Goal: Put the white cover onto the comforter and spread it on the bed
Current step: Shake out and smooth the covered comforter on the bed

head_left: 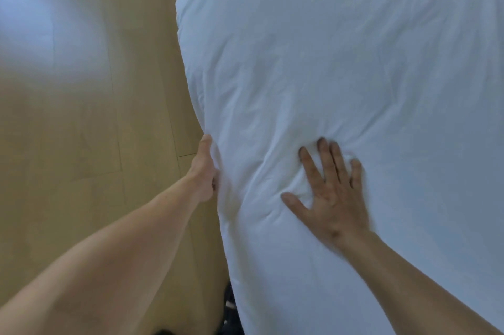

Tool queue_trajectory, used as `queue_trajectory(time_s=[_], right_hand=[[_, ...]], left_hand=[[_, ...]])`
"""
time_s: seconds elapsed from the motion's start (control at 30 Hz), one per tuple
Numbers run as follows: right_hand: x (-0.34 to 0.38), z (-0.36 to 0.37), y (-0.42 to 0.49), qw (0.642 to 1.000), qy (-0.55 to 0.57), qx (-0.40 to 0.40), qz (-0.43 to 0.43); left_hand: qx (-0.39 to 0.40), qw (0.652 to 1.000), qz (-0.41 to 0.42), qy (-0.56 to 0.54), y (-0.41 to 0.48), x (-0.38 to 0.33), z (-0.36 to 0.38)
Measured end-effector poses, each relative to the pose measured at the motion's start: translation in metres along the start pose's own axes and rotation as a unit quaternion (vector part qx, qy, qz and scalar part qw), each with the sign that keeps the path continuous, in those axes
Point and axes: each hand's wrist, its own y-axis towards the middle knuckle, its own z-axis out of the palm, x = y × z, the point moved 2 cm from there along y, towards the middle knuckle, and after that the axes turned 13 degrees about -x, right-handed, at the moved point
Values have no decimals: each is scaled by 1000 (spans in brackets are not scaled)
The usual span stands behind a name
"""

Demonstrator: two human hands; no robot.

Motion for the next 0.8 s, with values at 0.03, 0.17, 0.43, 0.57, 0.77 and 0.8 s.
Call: queue_trajectory(time_s=[0.03, 0.17, 0.43, 0.57, 0.77, 0.8], right_hand=[[1, -1, 16, 1000, 8, 3, 9], [11, -1, 83, 998, 37, 5, 45], [24, 13, 132, 999, 26, -13, -12], [25, 14, 163, 999, 28, -24, -38], [25, 13, 214, 999, 40, -12, -14], [27, 13, 220, 999, 43, -13, -13]], left_hand=[[23, 1000, 1, -4, 0, -7, 5], [48, 997, 18, -52, 7, -45, 27], [-271, 953, 134, -10, 66, -65, 2], [-345, 921, 148, 103, 81, -57, -2], [-345, 928, 89, 111, 101, -82, -15], [-325, 938, 69, 94, 108, -91, -20]])
